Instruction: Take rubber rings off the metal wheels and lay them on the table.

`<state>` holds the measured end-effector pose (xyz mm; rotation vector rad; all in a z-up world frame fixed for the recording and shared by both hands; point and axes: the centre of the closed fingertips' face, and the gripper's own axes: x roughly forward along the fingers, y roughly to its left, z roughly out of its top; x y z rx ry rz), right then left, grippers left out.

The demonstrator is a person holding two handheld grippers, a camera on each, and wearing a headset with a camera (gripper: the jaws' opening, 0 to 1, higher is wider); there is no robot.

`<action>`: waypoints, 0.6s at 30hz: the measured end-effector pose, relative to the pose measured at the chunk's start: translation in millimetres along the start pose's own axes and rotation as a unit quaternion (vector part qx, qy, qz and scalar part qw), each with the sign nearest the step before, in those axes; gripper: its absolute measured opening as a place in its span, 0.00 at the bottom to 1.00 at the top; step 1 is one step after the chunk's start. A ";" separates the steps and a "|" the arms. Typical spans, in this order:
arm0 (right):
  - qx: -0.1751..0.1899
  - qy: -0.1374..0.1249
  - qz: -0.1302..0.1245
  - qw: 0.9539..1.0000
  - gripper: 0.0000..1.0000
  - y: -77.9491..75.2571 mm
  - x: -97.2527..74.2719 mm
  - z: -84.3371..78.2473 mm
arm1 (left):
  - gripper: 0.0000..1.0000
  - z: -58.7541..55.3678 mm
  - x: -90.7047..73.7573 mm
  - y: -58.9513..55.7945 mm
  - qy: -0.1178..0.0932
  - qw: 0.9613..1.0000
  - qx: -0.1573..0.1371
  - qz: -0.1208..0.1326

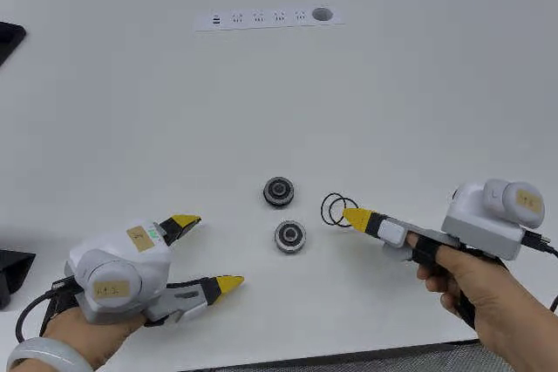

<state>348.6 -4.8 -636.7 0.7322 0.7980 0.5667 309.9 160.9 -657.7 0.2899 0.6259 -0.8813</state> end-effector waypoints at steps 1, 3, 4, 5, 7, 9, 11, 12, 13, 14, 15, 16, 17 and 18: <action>-0.001 0.002 -0.006 1.000 0.02 -2.5 0.2 -0.6 | 0.63 1.6 -0.4 0.6 -0.003 1.000 0.000 0.002; -0.001 0.003 -0.012 1.000 0.02 -5.4 0.4 -1.1 | 0.63 2.5 -0.6 1.3 -0.003 1.000 -0.001 0.003; 0.000 0.003 -0.014 1.000 0.02 -7.0 0.6 -1.2 | 0.63 3.4 -0.7 1.5 -0.005 1.000 -0.001 0.004; 0.000 0.003 -0.016 1.000 0.02 -8.1 0.6 -1.3 | 0.62 4.0 -0.7 1.5 -0.004 1.000 -0.001 0.005; 0.002 0.004 -0.021 1.000 0.02 -10.1 0.9 -2.1 | 0.62 3.9 -0.2 1.6 -0.003 1.000 -0.001 0.005; 0.002 0.004 -0.025 1.000 0.02 -13.7 1.4 -2.2 | 0.62 4.1 0.1 1.4 -0.003 1.000 -0.002 0.004; -0.001 0.007 -0.030 1.000 0.02 -16.2 1.5 -3.3 | 0.62 4.8 0.3 0.7 -0.004 1.000 -0.002 0.003; -0.003 0.008 -0.032 0.999 0.02 -17.6 1.5 -3.6 | 0.62 4.9 0.3 0.5 -0.003 1.000 -0.002 0.003; -0.005 0.010 -0.034 0.999 0.02 -18.5 1.4 -4.1 | 0.62 4.5 0.3 0.4 -0.002 1.000 -0.002 0.003; -0.007 0.011 -0.036 0.999 0.03 -19.5 1.0 -4.5 | 0.62 4.2 0.2 0.7 -0.002 1.000 -0.001 0.003; -0.008 0.011 -0.038 0.999 0.05 -19.9 0.6 -4.8 | 0.62 4.2 0.2 1.0 -0.002 1.000 -0.001 0.003; -0.011 0.010 -0.040 0.999 0.06 -21.5 0.0 -4.3 | 0.62 4.2 0.0 1.1 -0.003 1.000 -0.003 0.003; -0.013 0.010 -0.043 0.999 0.08 -22.3 -0.5 -4.4 | 0.62 4.0 -0.1 1.6 -0.003 1.000 -0.002 0.004; -0.014 0.011 -0.044 0.999 0.10 -24.4 -0.7 -4.2 | 0.62 3.7 -0.2 2.1 -0.003 1.000 -0.001 0.004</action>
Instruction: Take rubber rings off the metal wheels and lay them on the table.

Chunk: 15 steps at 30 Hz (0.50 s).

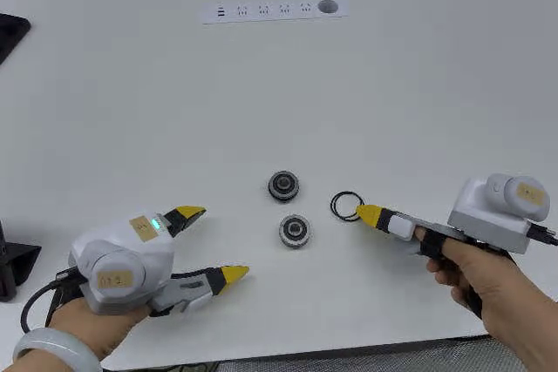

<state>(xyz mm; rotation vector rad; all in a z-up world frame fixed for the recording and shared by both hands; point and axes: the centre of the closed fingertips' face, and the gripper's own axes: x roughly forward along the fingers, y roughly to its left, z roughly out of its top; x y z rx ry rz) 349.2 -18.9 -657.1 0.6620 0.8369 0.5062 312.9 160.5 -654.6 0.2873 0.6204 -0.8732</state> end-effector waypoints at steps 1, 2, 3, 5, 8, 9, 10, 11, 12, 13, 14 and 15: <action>-0.005 0.000 -0.003 1.000 0.10 -1.4 -0.7 -0.2 | 0.62 -0.3 -0.2 -0.1 0.001 1.000 0.000 0.000; -0.010 0.000 -0.006 1.000 0.10 -3.0 -1.0 0.1 | 0.61 -0.2 -0.3 -0.2 0.001 1.000 0.000 -0.001; -0.014 0.002 -0.008 1.000 0.12 -4.1 -1.5 -0.3 | 0.62 0.0 -0.4 0.1 0.001 1.000 0.000 0.000; -0.024 0.004 -0.013 1.000 0.13 -6.5 -2.3 0.2 | 0.61 1.0 -0.6 -0.1 0.000 1.000 0.000 0.000; -0.026 0.005 -0.014 1.000 0.17 -7.0 -3.5 -0.3 | 0.61 2.6 -0.6 -0.4 0.000 1.000 0.001 0.000; -0.029 0.001 -0.014 0.999 0.18 -7.2 -4.1 0.4 | 0.61 3.0 -0.5 -0.1 0.000 1.000 0.002 0.000; -0.029 0.001 -0.014 0.999 0.18 -6.3 -4.7 0.0 | 0.61 3.7 -0.4 0.4 -0.001 1.000 0.003 0.000; -0.027 0.002 -0.013 1.000 0.18 -5.5 -5.3 -0.3 | 0.61 4.9 -0.3 1.3 -0.002 1.000 0.003 0.002; -0.028 0.001 -0.013 1.000 0.18 -4.7 -5.8 -0.3 | 0.61 5.8 -0.3 2.1 -0.003 1.000 0.003 0.003; -0.028 0.001 -0.014 1.000 0.18 -4.0 -6.2 0.1 | 0.61 7.4 0.0 3.8 -0.004 1.000 0.003 0.004; -0.028 0.000 -0.012 1.000 0.18 -3.2 -6.1 0.3 | 0.60 8.6 0.2 4.8 -0.006 1.000 0.001 0.005; -0.027 0.000 -0.010 1.000 0.18 -1.9 -6.0 0.4 | 0.60 10.1 0.4 6.5 -0.008 1.000 -0.001 0.007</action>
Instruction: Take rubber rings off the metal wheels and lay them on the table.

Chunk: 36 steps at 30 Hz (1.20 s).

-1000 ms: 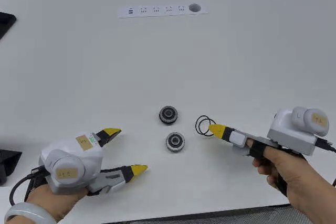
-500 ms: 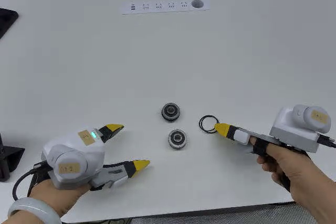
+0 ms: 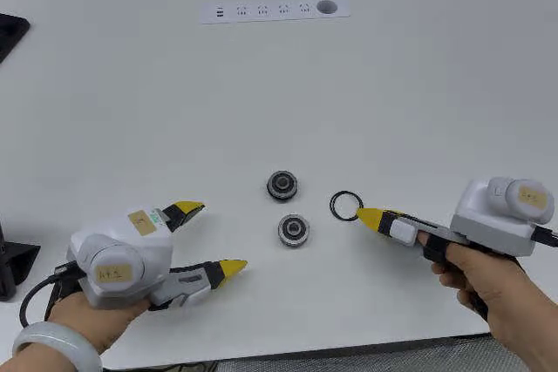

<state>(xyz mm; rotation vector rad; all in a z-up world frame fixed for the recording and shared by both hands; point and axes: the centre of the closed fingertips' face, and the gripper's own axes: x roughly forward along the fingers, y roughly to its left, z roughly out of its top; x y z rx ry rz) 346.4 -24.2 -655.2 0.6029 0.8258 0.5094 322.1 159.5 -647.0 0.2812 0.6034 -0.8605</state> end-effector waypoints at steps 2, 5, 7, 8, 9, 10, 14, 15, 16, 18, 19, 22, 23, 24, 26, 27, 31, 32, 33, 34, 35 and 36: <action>-0.002 -0.001 0.001 1.000 0.17 3.3 0.4 0.5 | 0.59 3.5 0.9 4.0 -0.004 1.000 -0.006 0.004; -0.003 -0.002 0.007 1.000 0.17 9.0 2.1 1.9 | 0.57 10.1 2.2 7.6 -0.010 1.000 -0.007 0.008; -0.006 -0.003 0.011 1.000 0.17 12.9 4.1 3.6 | 0.55 14.2 3.5 9.2 -0.012 1.000 -0.006 0.009; -0.006 -0.003 0.015 1.000 0.16 15.3 5.3 4.6 | 0.55 16.0 4.8 10.4 -0.013 1.000 -0.004 0.010; -0.007 -0.003 0.016 1.000 0.16 14.8 6.7 5.4 | 0.54 17.0 5.6 10.8 -0.013 1.000 -0.003 0.009; -0.008 -0.002 0.018 1.000 0.16 15.9 7.8 5.9 | 0.53 18.4 6.3 11.1 -0.014 1.000 -0.003 0.008; -0.014 -0.001 0.027 1.000 0.16 23.0 13.3 9.1 | 0.50 24.6 10.9 10.8 -0.017 1.000 0.002 0.005; -0.015 -0.001 0.029 0.999 0.16 24.0 14.7 9.6 | 0.50 26.0 12.0 10.6 -0.017 1.000 0.004 0.005; -0.018 0.000 0.031 0.999 0.16 25.8 16.5 10.1 | 0.49 27.6 13.5 10.6 -0.018 1.000 0.006 0.004; -0.020 0.002 0.035 0.999 0.16 27.3 20.0 10.4 | 0.47 31.1 16.7 9.9 -0.019 1.000 0.010 0.000; -0.021 0.003 0.036 0.999 0.16 28.6 21.4 9.7 | 0.46 32.6 17.8 9.5 -0.020 1.000 0.012 -0.002; -0.025 0.006 0.042 0.999 0.16 33.8 25.9 8.5 | 0.43 38.1 22.6 9.7 -0.021 1.000 0.020 -0.006; -0.026 0.008 0.045 0.999 0.16 36.0 27.6 8.3 | 0.42 40.8 24.7 9.9 -0.022 1.000 0.021 -0.007; -0.028 0.009 0.047 0.998 0.16 37.3 28.6 8.1 | 0.42 42.4 26.0 10.0 -0.023 0.999 0.021 -0.008; -0.030 0.011 0.050 0.998 0.16 39.7 31.4 7.8 | 0.41 46.4 29.4 9.9 -0.025 0.999 0.023 -0.010; -0.030 0.012 0.052 0.998 0.16 41.3 32.6 7.2 | 0.41 47.6 30.8 9.9 -0.025 0.999 0.024 -0.011; -0.036 0.016 0.059 0.997 0.16 48.9 37.7 5.9 | 0.38 51.5 37.5 7.9 -0.024 0.999 0.027 -0.016; -0.042 0.016 0.060 0.997 0.16 50.8 38.7 5.9 | 0.37 52.5 38.6 7.4 -0.024 0.999 0.028 -0.017; -0.060 0.017 0.059 0.996 0.16 52.5 40.1 5.9 | 0.36 54.1 40.2 6.6 -0.025 0.999 0.029 -0.018; -0.071 0.018 0.060 0.995 0.16 54.0 41.0 5.6 | 0.35 55.2 41.3 6.1 -0.026 0.999 0.030 -0.020; -0.078 0.021 0.061 0.995 0.16 56.0 42.2 4.7 | 0.34 56.1 42.6 5.7 -0.026 0.999 0.030 -0.021; -0.085 0.027 0.062 0.994 0.16 57.8 43.6 2.7 | 0.33 57.8 44.4 5.1 -0.026 0.999 0.031 -0.022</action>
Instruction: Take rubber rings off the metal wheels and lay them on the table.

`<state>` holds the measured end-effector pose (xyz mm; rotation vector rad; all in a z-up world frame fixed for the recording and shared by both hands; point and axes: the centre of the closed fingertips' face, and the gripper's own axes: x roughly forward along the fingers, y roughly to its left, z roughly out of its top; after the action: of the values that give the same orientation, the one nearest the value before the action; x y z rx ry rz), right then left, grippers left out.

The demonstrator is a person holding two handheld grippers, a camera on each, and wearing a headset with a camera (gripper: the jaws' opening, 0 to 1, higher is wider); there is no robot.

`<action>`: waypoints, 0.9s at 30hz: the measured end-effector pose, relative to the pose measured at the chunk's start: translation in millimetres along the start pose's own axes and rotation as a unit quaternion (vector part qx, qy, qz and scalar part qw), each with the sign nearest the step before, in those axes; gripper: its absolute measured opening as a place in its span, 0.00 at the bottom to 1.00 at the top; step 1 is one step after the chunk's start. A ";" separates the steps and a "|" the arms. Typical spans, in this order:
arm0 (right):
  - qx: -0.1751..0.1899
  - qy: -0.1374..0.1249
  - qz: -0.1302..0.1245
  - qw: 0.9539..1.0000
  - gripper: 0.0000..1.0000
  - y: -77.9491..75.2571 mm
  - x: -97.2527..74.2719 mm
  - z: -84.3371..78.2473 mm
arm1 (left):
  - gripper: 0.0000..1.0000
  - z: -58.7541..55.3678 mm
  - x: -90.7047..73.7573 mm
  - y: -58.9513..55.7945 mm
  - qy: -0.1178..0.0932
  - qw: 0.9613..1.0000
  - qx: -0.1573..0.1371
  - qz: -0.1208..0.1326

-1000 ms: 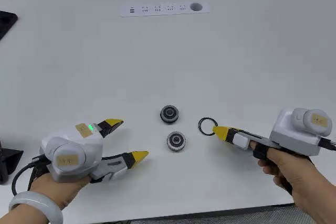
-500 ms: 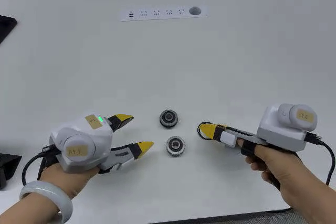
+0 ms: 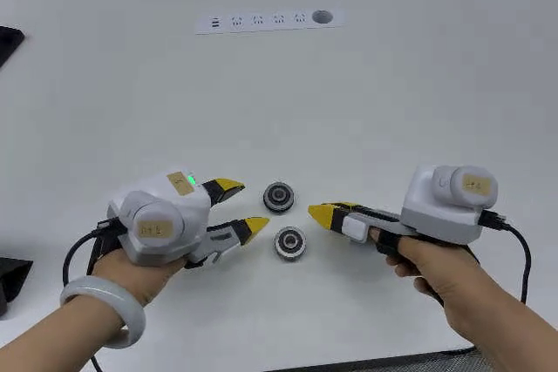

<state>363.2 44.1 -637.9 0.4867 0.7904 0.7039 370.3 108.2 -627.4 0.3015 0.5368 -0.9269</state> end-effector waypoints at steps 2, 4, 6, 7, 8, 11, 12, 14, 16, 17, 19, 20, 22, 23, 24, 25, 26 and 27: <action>-0.020 0.003 -0.002 1.000 0.16 1.1 2.7 -0.2 | 0.31 2.5 3.7 -0.8 -0.001 1.000 0.000 -0.003; -0.022 0.006 -0.001 1.000 0.16 2.3 4.2 -0.9 | 0.29 4.0 6.8 -1.5 -0.001 1.000 0.001 -0.005; -0.030 0.003 -0.005 1.000 0.17 1.9 4.7 0.6 | 0.29 4.5 11.0 -1.7 0.002 1.000 0.004 -0.007; -0.035 0.002 -0.006 0.999 0.17 1.5 4.9 1.7 | 0.27 4.6 13.2 -1.9 0.003 1.000 0.006 -0.009; -0.035 0.001 -0.005 0.999 0.17 1.6 5.1 1.9 | 0.26 5.0 14.7 -1.8 0.005 1.000 0.007 -0.009; -0.034 0.002 -0.003 0.999 0.17 1.3 6.1 2.8 | 0.25 6.0 19.4 -1.3 0.008 1.000 0.009 -0.011; -0.034 0.002 -0.003 0.999 0.17 0.9 6.3 3.4 | 0.25 6.7 21.3 -1.4 0.009 1.000 0.011 -0.011; -0.032 0.000 -0.003 0.999 0.17 1.2 6.4 4.0 | 0.24 6.2 23.8 -1.1 0.012 1.000 0.011 -0.013; -0.031 -0.001 -0.004 1.000 0.17 -0.2 6.3 5.2 | 0.23 5.9 26.2 -1.6 0.014 1.000 0.013 -0.015; -0.029 -0.001 -0.004 1.000 0.17 -0.9 6.3 5.7 | 0.23 5.3 27.5 -2.1 0.017 1.000 0.013 -0.016; -0.026 -0.003 -0.004 1.000 0.17 -1.5 6.3 6.5 | 0.22 3.6 29.8 -1.8 0.020 1.000 0.013 -0.018; -0.024 -0.003 -0.004 1.000 0.17 -1.7 6.4 6.6 | 0.22 3.1 30.8 -1.9 0.022 0.999 0.013 -0.019; -0.022 -0.005 -0.004 1.000 0.17 -1.5 6.8 7.5 | 0.22 2.1 32.5 -1.7 0.024 0.999 0.012 -0.020; -0.022 -0.005 -0.004 1.000 0.17 -1.2 7.0 7.6 | 0.21 1.8 33.1 -1.5 0.025 0.999 0.012 -0.019; -0.022 -0.005 -0.004 1.000 0.17 -1.0 7.3 7.7 | 0.21 1.7 33.9 -1.2 0.026 0.999 0.011 -0.019; -0.021 -0.005 -0.003 1.000 0.16 -1.0 8.0 8.0 | 0.21 1.8 34.9 -0.9 0.027 0.999 0.008 -0.020; -0.021 -0.004 -0.002 1.000 0.16 -1.1 8.5 8.1 | 0.20 1.9 35.7 -0.4 0.027 0.999 0.006 -0.020; -0.021 -0.004 -0.002 1.000 0.16 -1.0 9.2 8.2 | 0.20 1.9 36.9 0.2 0.028 0.999 0.005 -0.019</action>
<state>374.5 49.0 -637.8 0.4489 0.7680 0.7125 388.9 82.5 -646.5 0.3283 0.5906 -0.9606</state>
